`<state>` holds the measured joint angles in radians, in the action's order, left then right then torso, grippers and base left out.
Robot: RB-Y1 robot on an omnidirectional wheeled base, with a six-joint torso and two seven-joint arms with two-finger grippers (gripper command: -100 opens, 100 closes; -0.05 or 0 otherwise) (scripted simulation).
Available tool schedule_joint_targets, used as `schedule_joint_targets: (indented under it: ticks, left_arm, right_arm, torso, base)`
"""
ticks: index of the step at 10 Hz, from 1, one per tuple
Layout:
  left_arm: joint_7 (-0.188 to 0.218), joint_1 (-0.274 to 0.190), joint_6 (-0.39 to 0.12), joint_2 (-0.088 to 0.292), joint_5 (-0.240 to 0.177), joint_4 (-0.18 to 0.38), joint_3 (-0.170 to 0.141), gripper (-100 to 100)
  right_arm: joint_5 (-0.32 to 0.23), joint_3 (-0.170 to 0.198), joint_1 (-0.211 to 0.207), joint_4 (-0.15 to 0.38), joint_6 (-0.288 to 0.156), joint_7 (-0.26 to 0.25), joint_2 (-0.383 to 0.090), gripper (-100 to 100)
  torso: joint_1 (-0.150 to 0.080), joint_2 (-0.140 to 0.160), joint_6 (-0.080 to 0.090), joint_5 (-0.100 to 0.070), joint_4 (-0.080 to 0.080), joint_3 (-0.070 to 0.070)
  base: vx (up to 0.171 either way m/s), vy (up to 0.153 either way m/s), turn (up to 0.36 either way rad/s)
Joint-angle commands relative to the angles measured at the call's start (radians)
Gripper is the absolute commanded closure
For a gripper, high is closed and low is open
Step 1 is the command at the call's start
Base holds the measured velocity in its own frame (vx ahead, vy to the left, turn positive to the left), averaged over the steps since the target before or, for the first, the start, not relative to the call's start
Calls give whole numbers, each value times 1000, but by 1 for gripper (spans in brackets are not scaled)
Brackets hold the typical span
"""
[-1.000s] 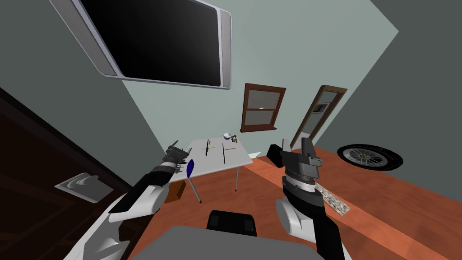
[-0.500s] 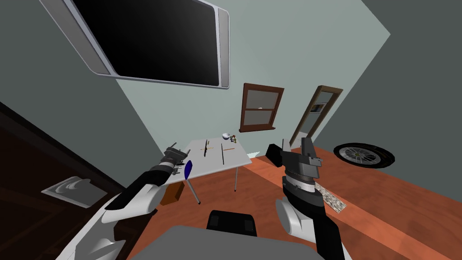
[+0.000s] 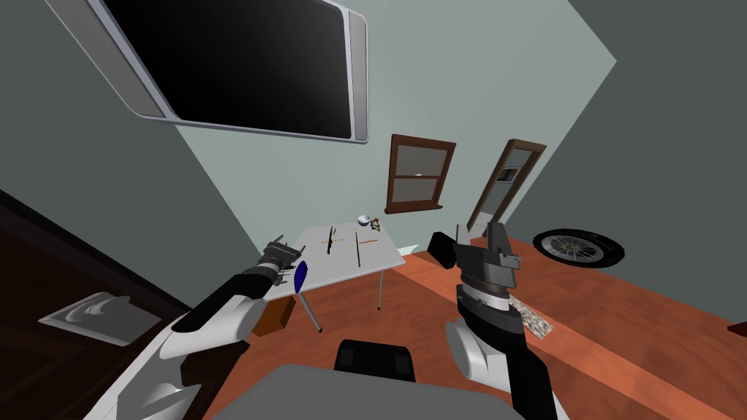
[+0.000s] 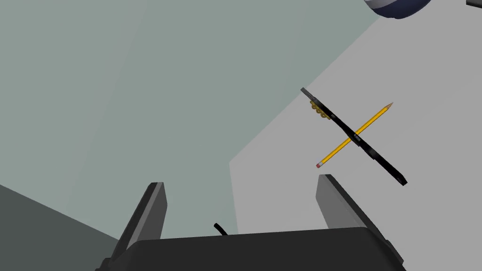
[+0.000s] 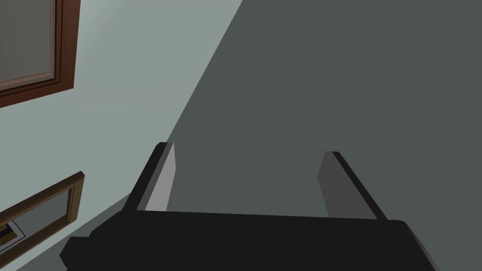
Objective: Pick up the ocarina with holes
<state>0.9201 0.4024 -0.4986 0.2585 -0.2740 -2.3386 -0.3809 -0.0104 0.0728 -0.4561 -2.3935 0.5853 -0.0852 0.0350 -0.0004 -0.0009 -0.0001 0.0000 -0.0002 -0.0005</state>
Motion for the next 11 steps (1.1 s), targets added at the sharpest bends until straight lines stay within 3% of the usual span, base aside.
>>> schedule_joint_targets:
  ticks: [1, 2, 3, 6, 11]
  left_arm:
    - [22, -1, -49, 2, -6, -3, -10, -100]
    - [55, -3, -79, 3, -15, 0, -25, -100]
    - [55, -3, -100, 3, -15, 0, -25, -100]
    - [119, -6, -180, 1, -32, 11, -53, -100]
    - [178, -6, -293, -5, -46, 25, -78, -100]
  right_arm:
    - [0, 0, 0, 0, 0, 0, 0, 0]
    - [0, 0, 0, 0, 0, 0, 0, 0]
    - [0, 0, 0, 0, 0, 0, 0, 0]
    - [0, 0, 0, 0, 0, 0, 0, 0]
    - [0, 0, 0, 0, 0, 0, 0, 0]
  torso:
    - [0, 0, 0, 0, 0, 0]
    - [0, 0, 0, 0, 0, 0]
    - [0, 0, 0, 0, 0, 0]
    - [0, 0, 0, 0, 0, 0]
    - [0, 0, 0, 0, 0, 0]
  base:
    - [12, -7, -18]
    - [17, -12, -37]
    - [14, -10, -22]
    - [16, -12, -36]
    - [21, -12, -29]
